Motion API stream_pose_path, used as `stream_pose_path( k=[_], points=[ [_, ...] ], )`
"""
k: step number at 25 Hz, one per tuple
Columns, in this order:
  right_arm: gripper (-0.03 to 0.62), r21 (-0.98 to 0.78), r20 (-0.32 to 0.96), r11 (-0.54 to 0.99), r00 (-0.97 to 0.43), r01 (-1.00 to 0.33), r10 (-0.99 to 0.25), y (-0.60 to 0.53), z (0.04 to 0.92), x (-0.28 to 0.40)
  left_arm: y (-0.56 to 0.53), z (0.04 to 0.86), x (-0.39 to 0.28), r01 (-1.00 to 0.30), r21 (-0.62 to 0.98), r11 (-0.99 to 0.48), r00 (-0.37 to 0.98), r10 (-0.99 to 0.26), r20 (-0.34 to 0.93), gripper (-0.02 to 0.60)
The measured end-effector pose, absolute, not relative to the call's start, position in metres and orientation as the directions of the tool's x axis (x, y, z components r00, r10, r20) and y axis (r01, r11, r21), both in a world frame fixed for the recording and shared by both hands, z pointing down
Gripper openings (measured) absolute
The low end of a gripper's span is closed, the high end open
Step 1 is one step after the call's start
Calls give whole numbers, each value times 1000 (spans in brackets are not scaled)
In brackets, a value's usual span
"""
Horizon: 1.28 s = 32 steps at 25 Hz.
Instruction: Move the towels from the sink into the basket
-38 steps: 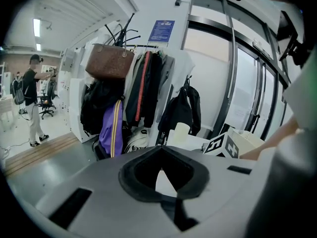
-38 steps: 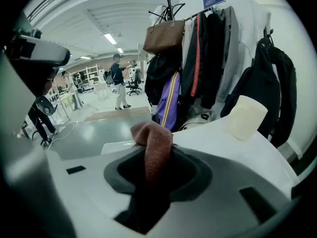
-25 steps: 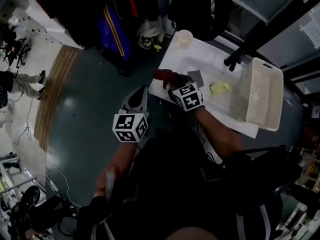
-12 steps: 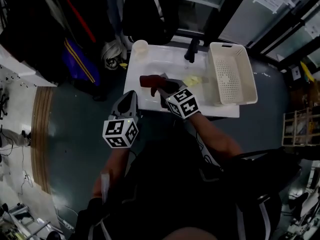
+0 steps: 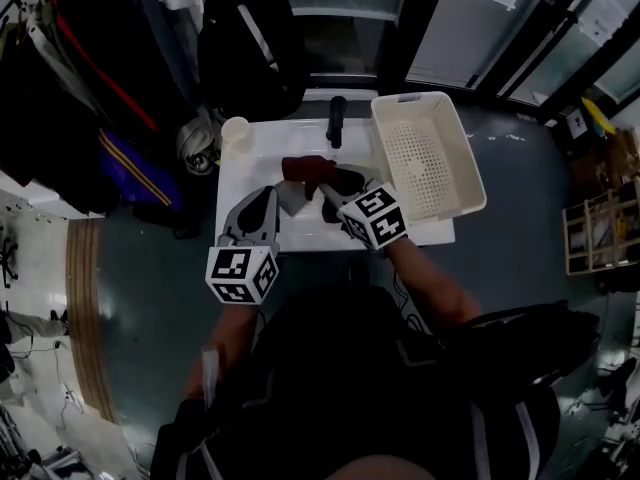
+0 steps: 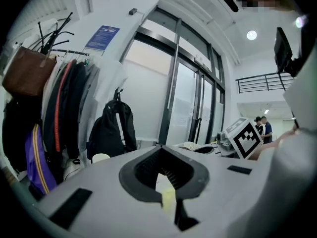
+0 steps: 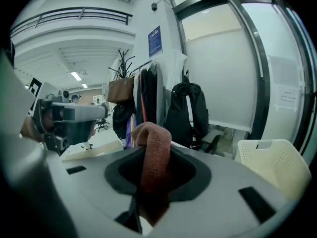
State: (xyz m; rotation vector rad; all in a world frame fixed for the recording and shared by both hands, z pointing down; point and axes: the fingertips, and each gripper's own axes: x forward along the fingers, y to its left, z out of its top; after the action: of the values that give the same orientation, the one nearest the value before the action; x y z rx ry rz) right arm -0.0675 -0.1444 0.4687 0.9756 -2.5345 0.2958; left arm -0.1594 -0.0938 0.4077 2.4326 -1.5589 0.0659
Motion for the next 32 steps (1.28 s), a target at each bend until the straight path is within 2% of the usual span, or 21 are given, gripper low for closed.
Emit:
stream_pose_path(
  k=[9, 15, 23, 32],
  points=[
    [117, -63, 399, 618, -587, -784, -704, -189, 434, 30, -129, 401, -88, -885, 170, -434, 460, -871, 171, 3],
    [127, -24, 407, 527, -490, -849, -771, -223, 434, 92, -151, 394, -46, -854, 249, -456, 500, -853, 153, 3],
    [124, -74, 422, 509, -490, -857, -763, -256, 450, 151, -180, 403, 6, -868, 215, -448, 486, -855, 183, 3],
    [117, -126, 424, 528, -527, -840, -736, -293, 457, 177, -202, 421, 22, -903, 245, -352, 405, -888, 218, 3]
  ],
)
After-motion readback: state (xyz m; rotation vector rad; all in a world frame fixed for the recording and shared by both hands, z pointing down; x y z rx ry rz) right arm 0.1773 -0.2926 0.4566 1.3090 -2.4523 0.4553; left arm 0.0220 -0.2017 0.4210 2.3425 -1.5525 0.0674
